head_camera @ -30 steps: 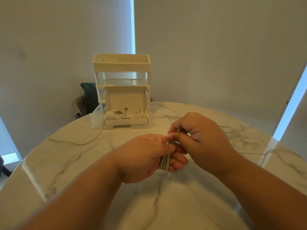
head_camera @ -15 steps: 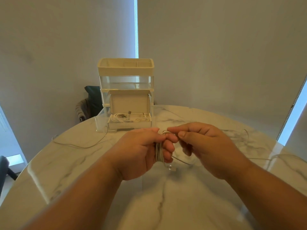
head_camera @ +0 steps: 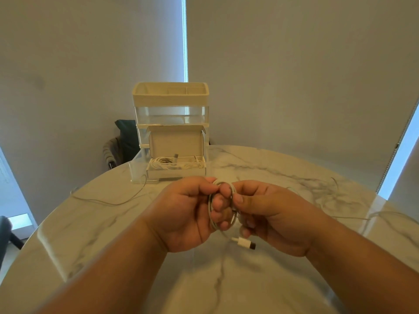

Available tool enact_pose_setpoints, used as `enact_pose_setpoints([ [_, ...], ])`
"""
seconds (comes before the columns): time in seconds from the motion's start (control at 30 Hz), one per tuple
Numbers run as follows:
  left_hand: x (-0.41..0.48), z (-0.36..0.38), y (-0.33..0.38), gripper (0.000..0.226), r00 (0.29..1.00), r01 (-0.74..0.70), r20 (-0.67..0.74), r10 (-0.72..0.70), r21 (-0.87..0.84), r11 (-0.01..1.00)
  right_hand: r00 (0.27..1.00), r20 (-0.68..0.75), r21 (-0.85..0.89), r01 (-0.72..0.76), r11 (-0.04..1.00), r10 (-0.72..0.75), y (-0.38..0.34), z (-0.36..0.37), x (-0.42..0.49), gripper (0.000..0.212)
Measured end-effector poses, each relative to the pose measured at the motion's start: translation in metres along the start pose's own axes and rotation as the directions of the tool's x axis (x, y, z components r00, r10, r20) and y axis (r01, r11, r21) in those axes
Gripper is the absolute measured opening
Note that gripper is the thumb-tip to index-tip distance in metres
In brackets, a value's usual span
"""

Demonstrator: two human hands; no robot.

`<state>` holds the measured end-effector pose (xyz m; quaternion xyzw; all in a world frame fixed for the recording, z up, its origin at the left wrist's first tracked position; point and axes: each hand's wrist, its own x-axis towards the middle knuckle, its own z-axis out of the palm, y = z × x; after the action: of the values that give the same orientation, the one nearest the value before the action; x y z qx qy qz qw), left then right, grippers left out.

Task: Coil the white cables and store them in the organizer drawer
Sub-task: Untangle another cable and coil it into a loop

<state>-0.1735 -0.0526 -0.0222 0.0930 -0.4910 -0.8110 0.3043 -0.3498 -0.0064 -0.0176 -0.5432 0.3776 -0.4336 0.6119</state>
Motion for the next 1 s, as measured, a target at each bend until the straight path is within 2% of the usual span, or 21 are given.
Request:
enact_pose_setpoints([
  [0.07,0.000,-0.003,-0.001,0.024,0.996,0.019,0.084,-0.014,-0.069,0.997,1.000,0.016,0.016,-0.001,1.000,0.001,0.002,0.000,0.000,0.030],
  [0.17,0.001,-0.006,-0.002,0.023,0.992,0.037,0.125,-0.025,-0.091,0.995,0.999,0.049,0.071,0.009,0.997,-0.013,0.005,-0.001,0.001,0.027],
  [0.3,0.003,-0.006,-0.003,0.020,0.986,0.051,0.162,-0.033,-0.103,0.993,0.998,0.070,0.088,-0.004,0.996,-0.002,0.007,-0.002,0.001,0.044],
  [0.43,0.002,-0.007,-0.002,0.024,0.993,0.057,0.113,-0.048,-0.083,0.995,0.995,0.098,0.053,-0.001,0.999,-0.004,0.003,0.003,-0.002,0.023],
  [0.6,0.000,-0.006,0.006,0.019,0.997,0.072,0.027,-0.072,0.030,0.997,0.993,0.105,0.039,0.041,0.998,-0.045,0.004,0.008,-0.001,0.011],
  [0.8,-0.003,-0.006,0.012,0.022,0.994,0.096,-0.062,-0.090,0.098,0.991,0.989,0.093,-0.016,0.117,0.993,-0.115,0.006,0.015,0.002,0.018],
  [1.0,-0.003,-0.008,0.010,0.019,0.989,0.107,-0.109,-0.097,0.090,0.990,0.995,0.017,-0.039,0.099,0.994,-0.098,0.012,0.013,0.005,0.014],
])
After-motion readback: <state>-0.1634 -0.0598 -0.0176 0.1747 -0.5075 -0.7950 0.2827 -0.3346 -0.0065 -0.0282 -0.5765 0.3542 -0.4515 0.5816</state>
